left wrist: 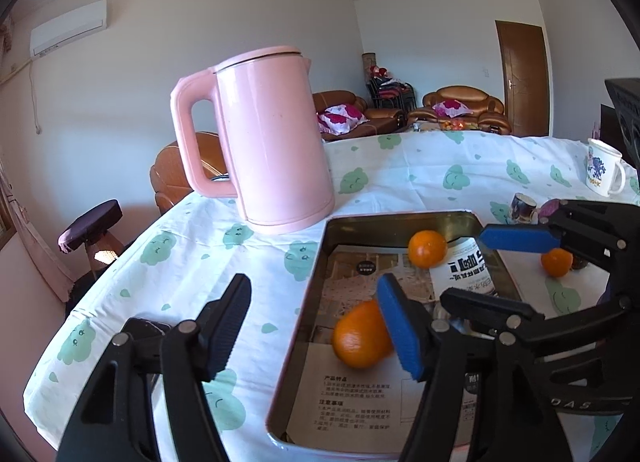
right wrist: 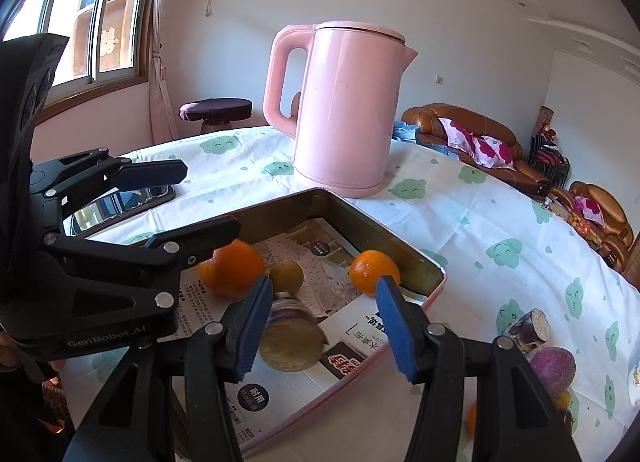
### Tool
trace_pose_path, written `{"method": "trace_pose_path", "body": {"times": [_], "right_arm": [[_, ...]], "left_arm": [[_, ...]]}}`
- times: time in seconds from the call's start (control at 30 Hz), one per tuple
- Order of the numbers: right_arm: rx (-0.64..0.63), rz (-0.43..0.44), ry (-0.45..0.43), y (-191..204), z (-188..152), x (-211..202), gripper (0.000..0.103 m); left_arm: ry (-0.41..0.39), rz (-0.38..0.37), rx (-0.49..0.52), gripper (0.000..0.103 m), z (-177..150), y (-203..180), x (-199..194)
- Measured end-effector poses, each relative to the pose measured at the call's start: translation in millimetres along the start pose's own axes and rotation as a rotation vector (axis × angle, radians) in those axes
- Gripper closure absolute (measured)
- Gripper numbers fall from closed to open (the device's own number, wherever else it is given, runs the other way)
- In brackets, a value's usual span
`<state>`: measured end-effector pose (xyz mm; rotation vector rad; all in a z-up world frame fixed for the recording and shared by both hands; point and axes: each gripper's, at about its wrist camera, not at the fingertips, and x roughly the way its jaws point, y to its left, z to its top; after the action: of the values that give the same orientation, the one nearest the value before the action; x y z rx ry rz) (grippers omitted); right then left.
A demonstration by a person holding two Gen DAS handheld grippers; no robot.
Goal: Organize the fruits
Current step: 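Grasp an orange on the cloth with the left tool while the right grasps a dark brown fruit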
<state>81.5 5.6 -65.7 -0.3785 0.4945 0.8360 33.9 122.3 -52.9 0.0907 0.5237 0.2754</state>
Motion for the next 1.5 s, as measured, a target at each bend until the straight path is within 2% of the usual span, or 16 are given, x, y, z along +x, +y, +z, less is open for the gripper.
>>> {"method": "trace_pose_path", "body": {"times": [0.07,0.27,0.33,0.53,0.73,0.9,1.0,1.33,1.43,1.5], "right_arm": [[0.004,-0.020,-0.011,-3.3,-0.4,-5.6,0.047],[0.027,-0.090,-0.069,-30.4,-7.1,-46.2,0.046],[0.047,-0.126,-0.083,-45.6,-13.1,-62.0,0.040],[0.131,-0.276,-0.095,-96.0,-38.8,-101.8,0.037],[0.298,-0.366,-0.058,-144.0,-66.5,-114.6,0.037],[0.356,-0.371,-0.006,-159.2,-79.7,-108.4,0.037],[0.376,-0.353,0.025,-162.8,-84.0,-100.8,0.037],[0.440,-0.250,0.154,-175.7,-92.3,-71.5,0.038],[0.457,-0.231,0.203,-178.7,-95.0,-62.9,0.043],[0.476,-0.214,0.205,-181.5,-96.6,-62.2,0.043]], "left_arm": [[-0.019,-0.007,-0.015,0.027,2.8,2.0,-5.9],[-0.059,-0.067,-0.045,0.027,12.4,-6.0,-20.9],[-0.067,-0.094,-0.042,0.027,14.8,-15.1,-24.0],[-0.073,-0.172,0.016,0.027,19.0,-59.3,-28.2],[-0.047,-0.261,0.111,0.027,20.4,-116.8,-25.4],[0.021,-0.329,0.154,0.027,24.0,-154.3,-9.6],[0.051,-0.321,0.173,0.027,26.8,-170.7,4.6],[0.193,-0.397,0.160,0.027,27.6,-188.2,41.2],[0.205,-0.390,0.175,0.030,27.5,-193.7,44.5],[0.217,-0.383,0.192,0.030,26.4,-198.1,46.0]]}}
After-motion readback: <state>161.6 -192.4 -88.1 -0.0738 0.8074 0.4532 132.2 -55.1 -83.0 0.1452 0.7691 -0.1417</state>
